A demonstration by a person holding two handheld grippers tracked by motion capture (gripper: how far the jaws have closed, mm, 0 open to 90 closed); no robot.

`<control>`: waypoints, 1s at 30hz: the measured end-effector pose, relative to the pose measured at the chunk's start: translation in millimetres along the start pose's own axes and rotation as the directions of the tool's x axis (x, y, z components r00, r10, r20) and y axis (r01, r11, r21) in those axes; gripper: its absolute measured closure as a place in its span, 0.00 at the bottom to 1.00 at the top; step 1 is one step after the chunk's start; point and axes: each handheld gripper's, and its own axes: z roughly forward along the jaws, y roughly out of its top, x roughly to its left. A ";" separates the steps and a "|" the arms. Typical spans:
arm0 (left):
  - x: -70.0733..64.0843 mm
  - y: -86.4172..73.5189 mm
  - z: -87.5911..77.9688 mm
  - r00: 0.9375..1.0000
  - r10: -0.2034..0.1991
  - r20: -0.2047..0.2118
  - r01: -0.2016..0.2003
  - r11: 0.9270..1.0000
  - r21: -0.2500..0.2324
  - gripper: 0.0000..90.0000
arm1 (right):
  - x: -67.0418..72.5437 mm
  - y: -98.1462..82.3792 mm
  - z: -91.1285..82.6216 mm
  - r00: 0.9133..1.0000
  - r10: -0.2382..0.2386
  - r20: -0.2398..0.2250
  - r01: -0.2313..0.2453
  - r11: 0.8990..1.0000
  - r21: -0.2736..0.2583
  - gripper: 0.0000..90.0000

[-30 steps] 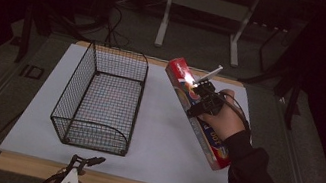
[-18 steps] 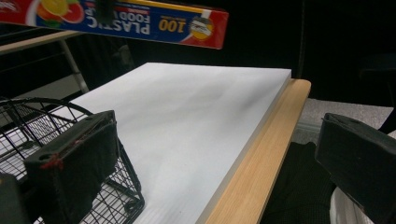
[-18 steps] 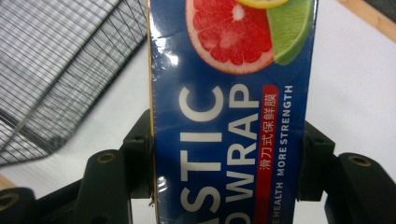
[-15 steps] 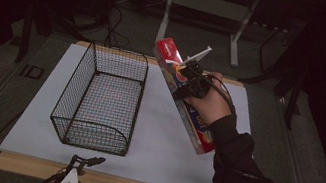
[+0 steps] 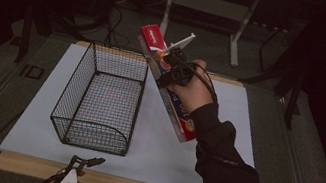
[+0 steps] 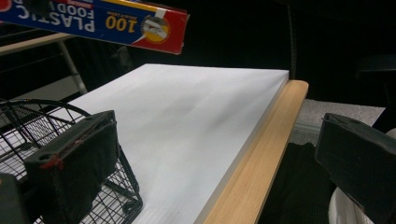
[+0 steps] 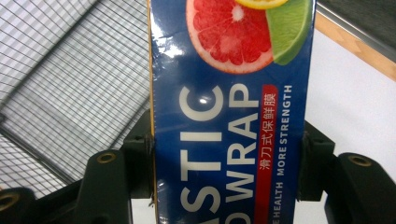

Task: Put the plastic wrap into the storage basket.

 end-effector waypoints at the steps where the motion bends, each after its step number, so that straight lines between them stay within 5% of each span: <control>1: 0.0 0.0 -0.1 1.000 -0.002 0.004 0.002 1.000 -0.002 0.00 | 1.6 1.3 0.8 1.000 0.002 -0.011 -0.002 1.000 0.000 0.44; 16: 0.4 -0.6 -0.4 1.000 -0.003 0.009 0.004 1.000 -0.004 0.00 | 41.9 31.0 -2.0 0.998 -0.021 -0.057 0.016 0.996 -0.085 0.44; 30: 0.3 -0.6 -1.8 1.000 0.000 0.009 0.000 1.000 -0.010 0.00 | 85.1 63.2 0.1 0.998 -0.044 -0.054 0.036 0.988 -0.152 0.44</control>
